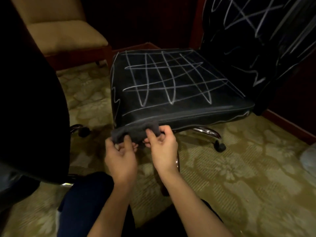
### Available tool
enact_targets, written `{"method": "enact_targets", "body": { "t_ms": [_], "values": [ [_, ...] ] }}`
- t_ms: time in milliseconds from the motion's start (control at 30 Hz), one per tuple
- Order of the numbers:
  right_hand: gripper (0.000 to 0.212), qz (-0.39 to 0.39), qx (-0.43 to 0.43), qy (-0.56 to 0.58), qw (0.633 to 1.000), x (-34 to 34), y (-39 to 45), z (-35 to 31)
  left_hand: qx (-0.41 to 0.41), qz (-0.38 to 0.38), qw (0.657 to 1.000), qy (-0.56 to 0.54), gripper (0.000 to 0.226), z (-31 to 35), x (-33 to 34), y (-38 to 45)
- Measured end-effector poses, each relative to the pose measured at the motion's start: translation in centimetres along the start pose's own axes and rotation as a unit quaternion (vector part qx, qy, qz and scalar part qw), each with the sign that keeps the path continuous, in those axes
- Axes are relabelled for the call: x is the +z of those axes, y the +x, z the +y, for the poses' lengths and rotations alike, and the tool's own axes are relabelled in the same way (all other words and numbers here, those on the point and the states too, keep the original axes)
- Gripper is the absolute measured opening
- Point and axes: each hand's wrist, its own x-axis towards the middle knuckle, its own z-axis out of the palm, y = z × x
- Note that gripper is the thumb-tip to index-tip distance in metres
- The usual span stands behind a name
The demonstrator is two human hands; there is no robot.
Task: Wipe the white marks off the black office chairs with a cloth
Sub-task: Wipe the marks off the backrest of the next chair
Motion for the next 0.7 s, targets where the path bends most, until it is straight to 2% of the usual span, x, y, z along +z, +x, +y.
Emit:
{"method": "enact_targets", "body": {
  "t_ms": [100,233,400,500,600,700],
  "values": [
    [0.009,-0.002,-0.003,-0.024,1.0,0.0,0.6,0.2,0.044,0.003,0.997,0.067,0.015,0.1,0.1,0.3],
    [0.013,-0.015,-0.004,-0.038,0.999,-0.8,1.0,0.1,0.071,0.009,0.992,0.101,0.014,0.8,0.6,-0.5],
    [0.009,0.044,-0.004,-0.005,0.999,-3.4,2.6,0.0,0.092,-0.028,0.991,0.093,0.016,2.0,3.0,-1.1],
    [0.01,0.056,-0.018,-0.028,0.998,-2.9,2.5,0.2,0.083,-0.029,0.992,0.085,0.012,1.8,2.9,-0.5],
    [0.011,0.056,-0.033,-0.036,0.997,-1.7,1.8,0.5,0.058,-0.025,0.995,0.075,0.019,1.5,1.8,0.1],
    [0.014,0.027,-0.031,-0.016,0.999,-1.1,1.3,0.7,0.057,-0.008,0.996,0.073,0.016,1.6,1.2,0.6]
  ]
}}
